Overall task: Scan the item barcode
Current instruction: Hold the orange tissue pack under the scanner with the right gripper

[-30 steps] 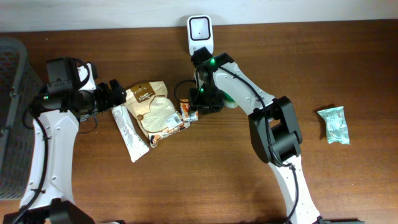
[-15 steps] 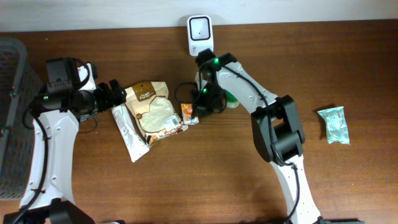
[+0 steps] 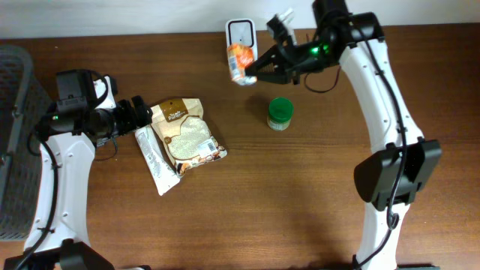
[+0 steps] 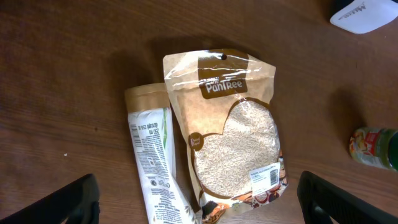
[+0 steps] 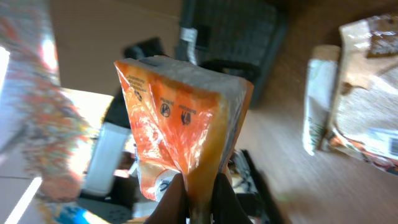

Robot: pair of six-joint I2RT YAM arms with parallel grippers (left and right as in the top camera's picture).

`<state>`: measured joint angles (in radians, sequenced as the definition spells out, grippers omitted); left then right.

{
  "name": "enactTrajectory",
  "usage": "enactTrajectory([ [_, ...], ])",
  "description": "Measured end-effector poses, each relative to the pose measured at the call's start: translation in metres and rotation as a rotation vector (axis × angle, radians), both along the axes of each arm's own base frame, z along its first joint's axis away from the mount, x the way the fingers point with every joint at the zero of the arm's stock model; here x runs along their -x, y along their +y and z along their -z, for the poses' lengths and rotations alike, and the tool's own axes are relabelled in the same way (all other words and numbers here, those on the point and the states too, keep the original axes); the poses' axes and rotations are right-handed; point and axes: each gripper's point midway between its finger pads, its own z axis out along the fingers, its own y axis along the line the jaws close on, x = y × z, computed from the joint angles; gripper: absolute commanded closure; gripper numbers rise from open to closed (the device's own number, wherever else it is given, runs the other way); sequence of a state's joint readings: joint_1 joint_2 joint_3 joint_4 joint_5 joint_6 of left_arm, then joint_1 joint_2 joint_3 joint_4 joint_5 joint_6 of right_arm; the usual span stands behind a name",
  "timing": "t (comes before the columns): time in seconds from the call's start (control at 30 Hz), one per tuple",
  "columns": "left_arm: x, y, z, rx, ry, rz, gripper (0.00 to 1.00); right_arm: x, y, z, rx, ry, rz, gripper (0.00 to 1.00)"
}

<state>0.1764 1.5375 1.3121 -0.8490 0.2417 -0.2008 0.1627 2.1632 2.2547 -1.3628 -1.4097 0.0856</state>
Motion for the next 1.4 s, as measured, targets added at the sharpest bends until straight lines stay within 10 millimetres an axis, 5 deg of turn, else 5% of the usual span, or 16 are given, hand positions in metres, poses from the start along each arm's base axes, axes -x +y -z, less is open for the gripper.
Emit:
enactTrajectory([
  [0.2, 0.000, 0.000, 0.000, 0.000, 0.000, 0.000, 0.01, -0.015, -0.050, -0.014, -0.083, 0.071, 0.098, 0.96],
  [0.4, 0.000, 0.000, 0.000, 0.000, 0.000, 0.000, 0.01, -0.018, -0.055, -0.013, -0.078, 0.068, 0.111, 0.96],
  [0.47, 0.000, 0.000, 0.000, 0.000, 0.000, 0.000, 0.01, -0.020, -0.055, 0.002, 0.007, 0.064, 0.129, 0.96],
  [0.6, 0.000, 0.000, 0.000, 0.000, 0.000, 0.000, 0.01, -0.017, -0.048, 0.064, 0.392, 0.046, 0.151, 0.96],
  [0.73, 0.000, 0.000, 0.000, 0.000, 0.000, 0.000, 0.01, -0.015, -0.041, 0.089, 0.611, 0.010, 0.161, 0.96],
  [0.8, 0.000, 0.000, 0.000, 0.000, 0.000, 0.000, 0.01, -0.026, -0.046, 0.082, 0.707, -0.058, 0.219, 0.96],
  [0.9, 0.000, 0.000, 0.000, 0.000, 0.000, 0.000, 0.01, -0.062, -0.063, 0.051, 0.878, -0.290, 0.396, 0.96],
  [1.13, 0.000, 0.000, 0.000, 0.000, 0.000, 0.000, 0.01, -0.152, -0.022, -0.015, 1.204, -0.991, 0.748, 0.96],
  [1.23, 0.000, 0.000, 0.000, 0.000, 0.000, 0.000, 0.01, -0.184, -0.010, 0.005, 1.310, -1.111, 0.784, 0.96],
  [1.4, 0.000, 0.000, 0.000, 0.000, 0.000, 0.000, 0.01, -0.226, -0.018, 0.071, 1.425, -1.124, 0.776, 0.96],
])
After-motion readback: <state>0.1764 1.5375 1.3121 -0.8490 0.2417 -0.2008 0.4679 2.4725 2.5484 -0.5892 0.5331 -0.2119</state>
